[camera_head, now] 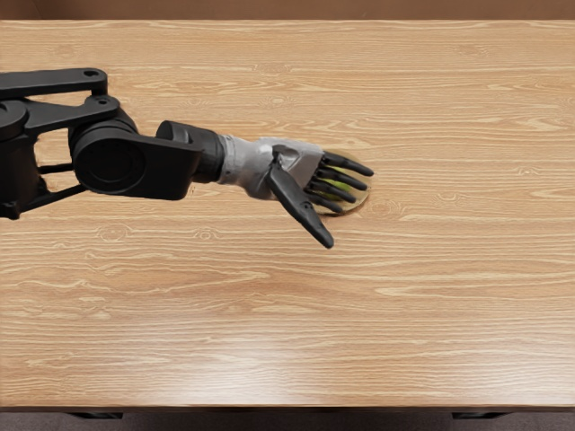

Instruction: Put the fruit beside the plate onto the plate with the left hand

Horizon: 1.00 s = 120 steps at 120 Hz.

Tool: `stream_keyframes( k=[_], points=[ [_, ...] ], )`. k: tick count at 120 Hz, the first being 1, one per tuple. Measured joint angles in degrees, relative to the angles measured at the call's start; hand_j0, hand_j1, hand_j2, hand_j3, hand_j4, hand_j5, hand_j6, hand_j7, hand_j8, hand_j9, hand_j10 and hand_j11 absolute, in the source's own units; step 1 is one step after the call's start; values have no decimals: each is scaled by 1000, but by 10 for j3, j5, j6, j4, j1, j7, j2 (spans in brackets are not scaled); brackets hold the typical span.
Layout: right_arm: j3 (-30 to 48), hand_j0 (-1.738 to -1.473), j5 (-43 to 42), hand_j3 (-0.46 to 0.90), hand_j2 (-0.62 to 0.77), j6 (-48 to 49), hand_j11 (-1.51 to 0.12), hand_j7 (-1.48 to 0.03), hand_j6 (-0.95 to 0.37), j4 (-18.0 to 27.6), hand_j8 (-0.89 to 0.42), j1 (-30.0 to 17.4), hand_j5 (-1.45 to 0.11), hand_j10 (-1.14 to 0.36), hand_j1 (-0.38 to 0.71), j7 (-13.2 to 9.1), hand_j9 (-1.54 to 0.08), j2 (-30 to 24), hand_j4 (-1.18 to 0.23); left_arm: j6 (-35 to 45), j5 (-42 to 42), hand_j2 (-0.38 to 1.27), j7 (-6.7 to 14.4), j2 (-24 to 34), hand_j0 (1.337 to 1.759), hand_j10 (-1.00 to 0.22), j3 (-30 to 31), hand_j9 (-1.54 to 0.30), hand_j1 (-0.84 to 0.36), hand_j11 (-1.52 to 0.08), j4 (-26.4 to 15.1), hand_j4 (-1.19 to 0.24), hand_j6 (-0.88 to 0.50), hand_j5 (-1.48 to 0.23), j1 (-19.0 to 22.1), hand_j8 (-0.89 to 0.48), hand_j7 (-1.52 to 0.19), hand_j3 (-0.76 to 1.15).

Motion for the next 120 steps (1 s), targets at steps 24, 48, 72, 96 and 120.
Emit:
stream_keyframes(
  k=[24,48,72,96,120],
  points=[
    [0,-1658,0,0,-7,0,-43,-43,-33,1,-33,0,-43,-33,-310,-1,-43,0,-33,-27,-24,19,23,84,1658,-91,-50,-118,240,-118,-53,-91,-90,-119,80,-90,-119,0],
    [0,-1658,0,0,-7,0,-43,-43,-33,2,-33,1,-43,-33,-310,-2,-43,0,-33,-108,-43,7,42,188,1658,-34,-77,-44,308,-44,-67,-34,-33,-44,118,-33,-44,0],
    [0,-1658,0,0,-7,0,-43,-43,-33,3,-33,1,-43,-33,-310,-2,-43,0,-33,-133,-62,3,99,243,1658,-12,-83,-17,334,-17,-69,-12,-12,-17,127,-12,-17,0],
    [0,-1658,0,0,-7,0,-43,-43,-33,3,-33,2,-43,-33,-310,-2,-43,0,-33,-190,-94,1,125,361,1658,-4,-80,-6,343,-6,-66,-4,-3,-6,148,-3,-6,0],
    [0,-1658,0,0,-7,0,-43,-43,-33,3,-33,2,-43,-33,-310,-1,-43,0,-33,-204,-99,-1,155,403,1658,-1,-81,-2,347,-2,-64,0,0,-2,149,0,-2,0]
  ],
)
